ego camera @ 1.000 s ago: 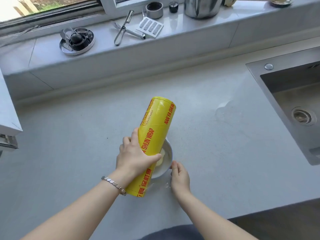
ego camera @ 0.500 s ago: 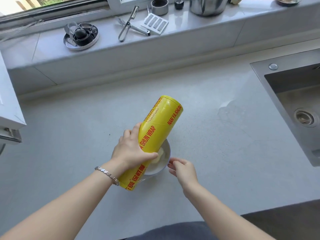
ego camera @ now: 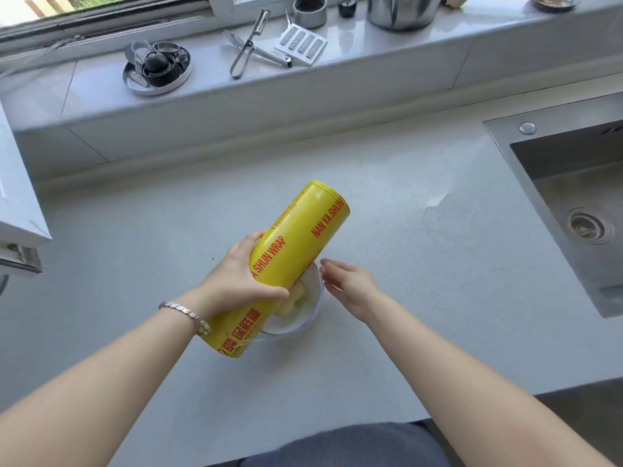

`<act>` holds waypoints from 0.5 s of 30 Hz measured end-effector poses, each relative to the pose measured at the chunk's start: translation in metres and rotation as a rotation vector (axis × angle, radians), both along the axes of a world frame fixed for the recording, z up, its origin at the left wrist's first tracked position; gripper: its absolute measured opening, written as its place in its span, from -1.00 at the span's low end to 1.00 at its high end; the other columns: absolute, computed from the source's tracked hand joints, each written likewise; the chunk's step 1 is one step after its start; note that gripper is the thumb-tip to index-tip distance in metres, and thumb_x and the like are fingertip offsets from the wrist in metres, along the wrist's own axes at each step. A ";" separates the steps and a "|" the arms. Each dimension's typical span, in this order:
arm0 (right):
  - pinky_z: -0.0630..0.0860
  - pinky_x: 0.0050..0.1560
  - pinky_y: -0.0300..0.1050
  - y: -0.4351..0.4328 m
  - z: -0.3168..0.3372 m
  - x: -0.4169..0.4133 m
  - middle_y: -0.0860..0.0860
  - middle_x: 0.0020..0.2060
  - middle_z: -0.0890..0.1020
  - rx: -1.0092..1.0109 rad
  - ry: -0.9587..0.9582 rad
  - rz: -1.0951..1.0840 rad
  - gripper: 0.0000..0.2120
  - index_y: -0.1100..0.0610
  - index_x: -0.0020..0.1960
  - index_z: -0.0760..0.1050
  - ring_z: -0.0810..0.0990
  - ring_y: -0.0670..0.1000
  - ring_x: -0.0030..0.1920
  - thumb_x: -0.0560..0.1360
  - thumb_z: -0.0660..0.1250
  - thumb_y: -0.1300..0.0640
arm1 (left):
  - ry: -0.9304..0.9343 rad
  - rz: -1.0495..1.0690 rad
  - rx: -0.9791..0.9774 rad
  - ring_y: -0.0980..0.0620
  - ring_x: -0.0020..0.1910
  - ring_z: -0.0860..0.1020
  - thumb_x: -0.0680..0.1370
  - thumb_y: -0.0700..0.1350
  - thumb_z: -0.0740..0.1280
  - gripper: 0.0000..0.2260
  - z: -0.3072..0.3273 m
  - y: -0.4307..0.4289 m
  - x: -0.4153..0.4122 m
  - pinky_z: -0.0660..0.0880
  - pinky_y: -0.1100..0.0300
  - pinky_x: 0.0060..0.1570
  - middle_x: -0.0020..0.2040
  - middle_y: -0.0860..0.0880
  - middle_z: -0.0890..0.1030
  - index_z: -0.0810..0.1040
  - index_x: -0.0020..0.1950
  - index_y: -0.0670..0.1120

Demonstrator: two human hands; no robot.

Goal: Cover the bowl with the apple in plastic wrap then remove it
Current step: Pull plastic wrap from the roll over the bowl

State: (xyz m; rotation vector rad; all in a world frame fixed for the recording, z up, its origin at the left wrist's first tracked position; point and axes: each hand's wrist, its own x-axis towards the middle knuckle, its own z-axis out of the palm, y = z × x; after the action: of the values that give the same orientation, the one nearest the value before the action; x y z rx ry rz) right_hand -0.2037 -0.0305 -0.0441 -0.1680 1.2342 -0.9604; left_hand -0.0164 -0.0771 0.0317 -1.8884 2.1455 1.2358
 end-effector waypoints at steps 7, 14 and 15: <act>0.42 -0.16 -0.27 -0.005 0.002 0.003 -0.02 -0.29 0.47 0.037 0.033 0.115 -0.86 0.12 -0.05 0.50 0.45 -0.09 -0.26 0.56 0.19 0.11 | 0.043 0.000 0.024 0.03 0.09 0.41 0.25 0.02 0.56 -0.10 0.004 -0.001 -0.002 0.40 0.15 -0.03 0.18 0.03 0.32 0.10 0.44 0.14; 0.44 -0.20 -0.25 -0.009 0.003 0.013 -0.03 -0.27 0.54 0.045 0.156 0.068 -0.75 0.17 0.20 0.47 0.47 -0.09 -0.27 0.54 0.24 0.14 | 0.022 -0.039 0.009 0.03 0.10 0.43 0.24 0.05 0.56 -0.08 0.002 0.002 -0.002 0.45 0.15 -0.02 0.18 0.05 0.32 0.08 0.44 0.17; 0.43 -0.21 -0.24 -0.008 0.001 0.014 -0.02 -0.28 0.52 0.079 0.151 0.014 -0.79 0.16 0.15 0.49 0.45 -0.09 -0.29 0.54 0.24 0.17 | 0.014 -0.051 0.002 0.03 0.10 0.44 0.23 0.07 0.57 -0.08 0.001 0.003 -0.003 0.47 0.13 0.00 0.19 0.04 0.33 0.09 0.43 0.18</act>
State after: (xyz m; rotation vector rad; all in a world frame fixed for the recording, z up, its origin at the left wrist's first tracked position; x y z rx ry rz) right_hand -0.1898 -0.0383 -0.0427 -0.1899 1.4060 -0.8978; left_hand -0.0189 -0.0741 0.0330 -1.8177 2.1838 1.2448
